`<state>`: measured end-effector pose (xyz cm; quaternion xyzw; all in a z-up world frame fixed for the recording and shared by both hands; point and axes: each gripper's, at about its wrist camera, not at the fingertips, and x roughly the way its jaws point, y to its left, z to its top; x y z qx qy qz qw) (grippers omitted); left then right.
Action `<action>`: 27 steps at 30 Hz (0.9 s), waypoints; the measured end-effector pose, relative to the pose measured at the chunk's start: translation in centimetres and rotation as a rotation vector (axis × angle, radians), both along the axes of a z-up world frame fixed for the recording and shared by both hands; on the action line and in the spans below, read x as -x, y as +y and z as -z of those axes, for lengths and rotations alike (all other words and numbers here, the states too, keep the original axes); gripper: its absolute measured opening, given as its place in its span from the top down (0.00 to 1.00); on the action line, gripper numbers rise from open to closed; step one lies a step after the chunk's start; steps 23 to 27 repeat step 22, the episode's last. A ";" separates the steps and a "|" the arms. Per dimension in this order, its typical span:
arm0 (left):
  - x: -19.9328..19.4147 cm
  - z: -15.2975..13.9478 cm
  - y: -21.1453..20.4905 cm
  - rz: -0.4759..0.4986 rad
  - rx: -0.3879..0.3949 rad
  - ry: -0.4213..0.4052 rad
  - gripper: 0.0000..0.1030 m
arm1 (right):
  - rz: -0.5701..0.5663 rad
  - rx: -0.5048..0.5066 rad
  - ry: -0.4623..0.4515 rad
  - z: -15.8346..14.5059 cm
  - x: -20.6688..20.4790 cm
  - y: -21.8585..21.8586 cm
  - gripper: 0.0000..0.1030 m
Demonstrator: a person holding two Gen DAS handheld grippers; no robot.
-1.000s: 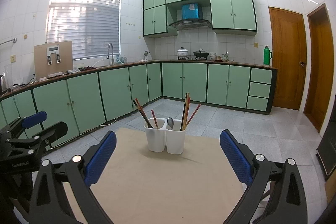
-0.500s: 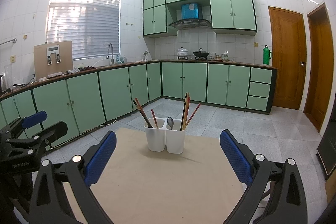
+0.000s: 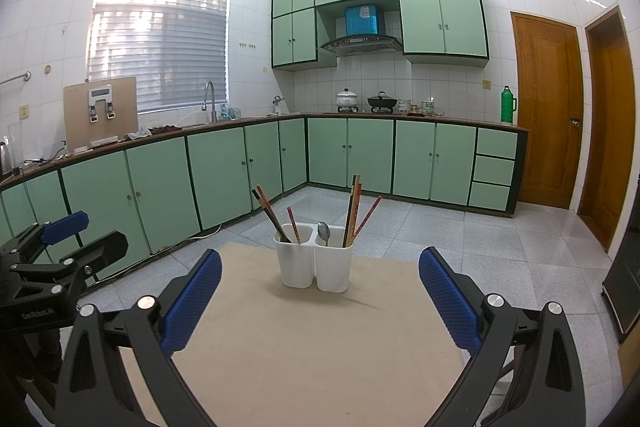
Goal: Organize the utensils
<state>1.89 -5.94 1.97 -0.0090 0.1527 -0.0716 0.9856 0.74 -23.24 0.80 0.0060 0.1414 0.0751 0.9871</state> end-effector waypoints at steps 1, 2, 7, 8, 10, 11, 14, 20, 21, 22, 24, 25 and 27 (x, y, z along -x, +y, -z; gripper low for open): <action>0.0 0.0 0.0 0.000 0.000 0.000 0.05 | 0.000 0.000 0.001 0.0 -0.1 0.0 0.06; 0.0 0.0 0.0 0.001 0.001 0.001 0.05 | 0.000 0.000 0.001 0.0 -0.1 0.0 0.06; 0.0 0.1 0.1 0.004 0.002 0.002 0.05 | 0.001 0.000 0.003 0.1 0.0 0.0 0.06; 0.0 0.1 0.1 0.003 0.002 0.003 0.05 | 0.002 0.000 0.003 0.2 0.0 0.0 0.06; 0.1 0.1 0.1 0.005 0.003 0.004 0.05 | 0.005 0.000 0.004 0.5 0.0 0.0 0.06; 0.0 0.2 0.1 0.005 0.002 0.003 0.05 | 0.005 0.000 0.005 0.5 0.1 0.0 0.06; 0.0 0.2 0.1 0.005 0.002 0.004 0.05 | 0.007 0.000 0.007 0.6 0.0 -0.1 0.06; -0.1 0.4 0.1 0.003 0.001 0.006 0.05 | 0.016 -0.006 0.009 0.8 -0.2 0.0 0.06; -0.1 0.4 0.1 0.003 0.001 0.006 0.05 | 0.017 -0.007 0.009 0.8 -0.2 0.0 0.06; -0.1 0.4 0.1 0.003 0.000 0.005 0.05 | 0.017 -0.008 0.009 0.8 -0.2 0.0 0.06; -0.1 0.4 0.1 0.003 0.000 0.005 0.05 | 0.017 -0.008 0.009 0.8 -0.2 0.0 0.06; -0.1 0.4 0.1 0.003 0.000 0.005 0.05 | 0.017 -0.008 0.009 0.8 -0.2 0.0 0.06; -0.1 0.4 0.1 0.003 0.000 0.005 0.05 | 0.017 -0.008 0.009 0.8 -0.2 0.0 0.06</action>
